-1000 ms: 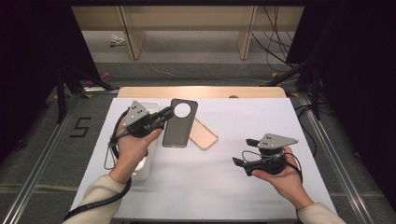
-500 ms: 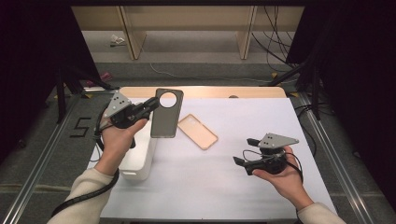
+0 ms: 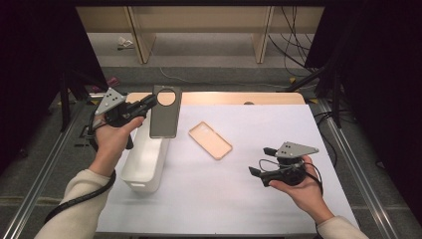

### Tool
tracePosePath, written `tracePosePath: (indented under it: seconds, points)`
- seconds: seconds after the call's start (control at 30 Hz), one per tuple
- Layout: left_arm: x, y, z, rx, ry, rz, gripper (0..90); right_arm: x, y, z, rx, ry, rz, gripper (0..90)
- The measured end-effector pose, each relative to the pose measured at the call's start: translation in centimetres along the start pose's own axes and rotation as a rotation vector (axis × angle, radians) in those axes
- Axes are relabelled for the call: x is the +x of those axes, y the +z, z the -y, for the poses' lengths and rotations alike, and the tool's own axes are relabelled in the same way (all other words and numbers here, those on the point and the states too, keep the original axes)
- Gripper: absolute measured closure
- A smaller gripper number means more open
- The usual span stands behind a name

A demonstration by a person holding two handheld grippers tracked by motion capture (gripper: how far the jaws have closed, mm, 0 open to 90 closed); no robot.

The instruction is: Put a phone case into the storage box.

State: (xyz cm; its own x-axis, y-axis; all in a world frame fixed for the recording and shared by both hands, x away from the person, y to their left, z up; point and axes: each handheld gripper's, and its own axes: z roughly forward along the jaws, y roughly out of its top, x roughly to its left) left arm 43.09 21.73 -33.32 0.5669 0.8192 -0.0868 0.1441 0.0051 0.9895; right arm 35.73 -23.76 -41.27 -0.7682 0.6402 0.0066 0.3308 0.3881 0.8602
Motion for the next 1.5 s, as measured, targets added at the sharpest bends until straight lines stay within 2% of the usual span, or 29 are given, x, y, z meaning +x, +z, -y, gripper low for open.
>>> tracePosePath:
  seconds: [0.4,0.77,1.5]
  points:
    - [2.1,0.3,0.0,-0.002,-0.022,-0.046,82.4,0.0,0.0,0.0,-0.001,0.004,0.000,16.6]
    - [3.9,0.7,0.4,0.019,-0.022,-0.078,82.4,-0.1,0.1,0.1,0.001,0.007,0.000,16.6]
    - [5.9,1.8,0.7,0.045,-0.007,-0.104,82.4,-0.2,0.1,0.1,0.000,0.011,0.001,16.6]
